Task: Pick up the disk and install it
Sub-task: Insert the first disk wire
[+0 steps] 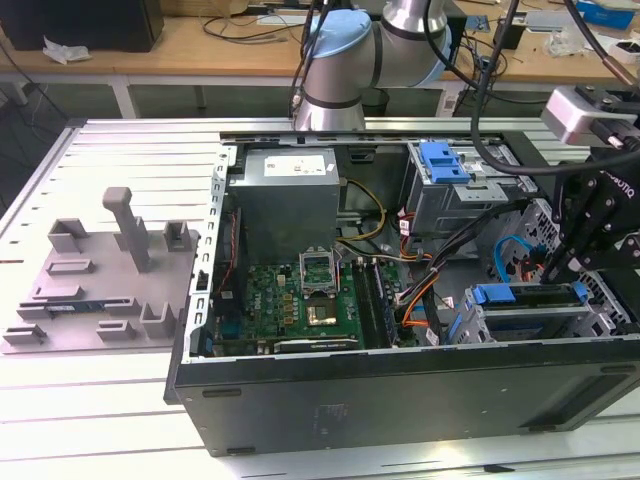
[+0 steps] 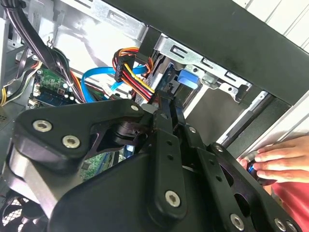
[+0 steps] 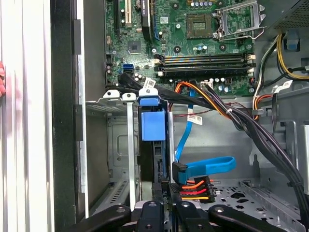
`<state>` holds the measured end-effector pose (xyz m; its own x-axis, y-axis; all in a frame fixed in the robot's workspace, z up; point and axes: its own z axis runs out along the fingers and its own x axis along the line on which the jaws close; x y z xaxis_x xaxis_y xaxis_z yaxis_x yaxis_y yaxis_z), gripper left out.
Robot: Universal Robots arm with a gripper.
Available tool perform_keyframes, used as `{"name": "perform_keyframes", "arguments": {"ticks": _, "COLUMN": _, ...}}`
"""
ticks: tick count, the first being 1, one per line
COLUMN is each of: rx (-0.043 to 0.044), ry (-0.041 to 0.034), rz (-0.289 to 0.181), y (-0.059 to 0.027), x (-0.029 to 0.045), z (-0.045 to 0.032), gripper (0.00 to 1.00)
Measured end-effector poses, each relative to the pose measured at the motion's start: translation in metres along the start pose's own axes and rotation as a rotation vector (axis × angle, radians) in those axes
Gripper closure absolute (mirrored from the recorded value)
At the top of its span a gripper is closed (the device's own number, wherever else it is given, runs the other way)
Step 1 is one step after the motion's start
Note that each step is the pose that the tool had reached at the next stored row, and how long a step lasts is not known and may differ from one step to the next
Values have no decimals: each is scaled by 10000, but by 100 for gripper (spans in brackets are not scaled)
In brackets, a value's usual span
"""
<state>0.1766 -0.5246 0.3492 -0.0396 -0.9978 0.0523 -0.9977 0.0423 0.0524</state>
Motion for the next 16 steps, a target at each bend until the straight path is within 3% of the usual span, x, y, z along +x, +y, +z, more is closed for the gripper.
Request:
{"name": "perform_keyframes", "arguments": {"ticks": 4, "rx": 6, "ry": 0, "rz": -2, "y": -2, "x": 14, "z": 1, "gripper": 83}}
{"name": "perform_keyframes", "arguments": {"ticks": 7, "rx": 113, "ry": -6, "rz": 6, "y": 1, "x": 24, "z": 1, "gripper": 83}}
{"name": "perform_keyframes", "arguments": {"ticks": 9, "rx": 139, "ry": -7, "rz": 6, "y": 10, "x": 27, "z": 2, "gripper": 83}}
{"name": "perform_keyframes", "arguments": {"ticks": 16, "rx": 167, "ry": -8, "rz": 8, "y": 26, "x": 27, "z": 3, "gripper": 83}}
